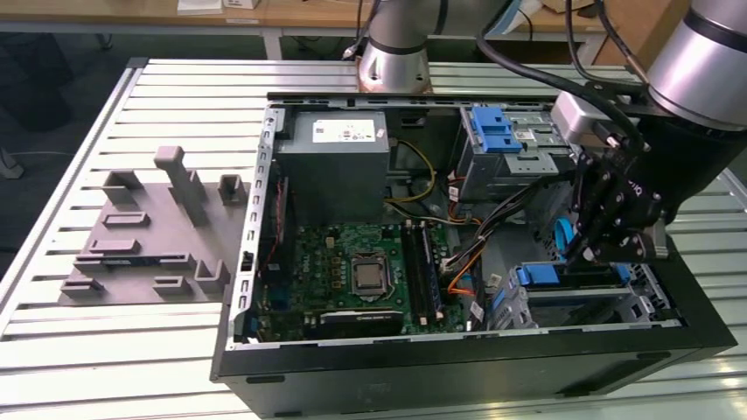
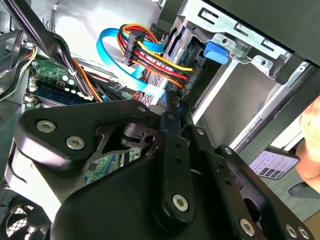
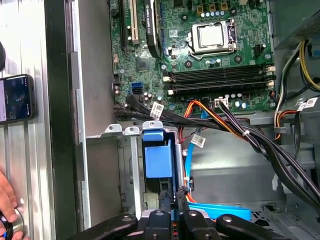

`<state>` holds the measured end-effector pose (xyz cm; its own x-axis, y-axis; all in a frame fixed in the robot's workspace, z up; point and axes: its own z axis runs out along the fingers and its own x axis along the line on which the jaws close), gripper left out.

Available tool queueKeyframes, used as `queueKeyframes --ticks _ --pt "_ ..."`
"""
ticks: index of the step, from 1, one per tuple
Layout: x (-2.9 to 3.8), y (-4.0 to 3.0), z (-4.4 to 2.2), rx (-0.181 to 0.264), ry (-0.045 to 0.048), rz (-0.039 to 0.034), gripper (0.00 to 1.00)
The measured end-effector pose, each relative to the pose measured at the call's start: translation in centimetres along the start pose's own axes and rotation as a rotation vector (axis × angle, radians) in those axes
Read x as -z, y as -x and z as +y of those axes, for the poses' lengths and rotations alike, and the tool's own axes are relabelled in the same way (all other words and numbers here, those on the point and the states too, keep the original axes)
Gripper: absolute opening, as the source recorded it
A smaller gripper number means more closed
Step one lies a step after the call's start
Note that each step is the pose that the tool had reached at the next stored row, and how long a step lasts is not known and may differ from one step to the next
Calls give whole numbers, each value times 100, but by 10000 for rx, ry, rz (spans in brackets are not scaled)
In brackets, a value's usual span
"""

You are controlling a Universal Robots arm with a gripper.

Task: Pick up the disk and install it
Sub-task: 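Insert the second disk wire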

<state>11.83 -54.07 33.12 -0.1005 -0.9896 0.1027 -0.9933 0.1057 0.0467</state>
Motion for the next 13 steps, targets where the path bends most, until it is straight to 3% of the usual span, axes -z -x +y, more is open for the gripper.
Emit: queueKeyframes --ticks 13 --pt "-33 -5 -5 1 2 -11 16"
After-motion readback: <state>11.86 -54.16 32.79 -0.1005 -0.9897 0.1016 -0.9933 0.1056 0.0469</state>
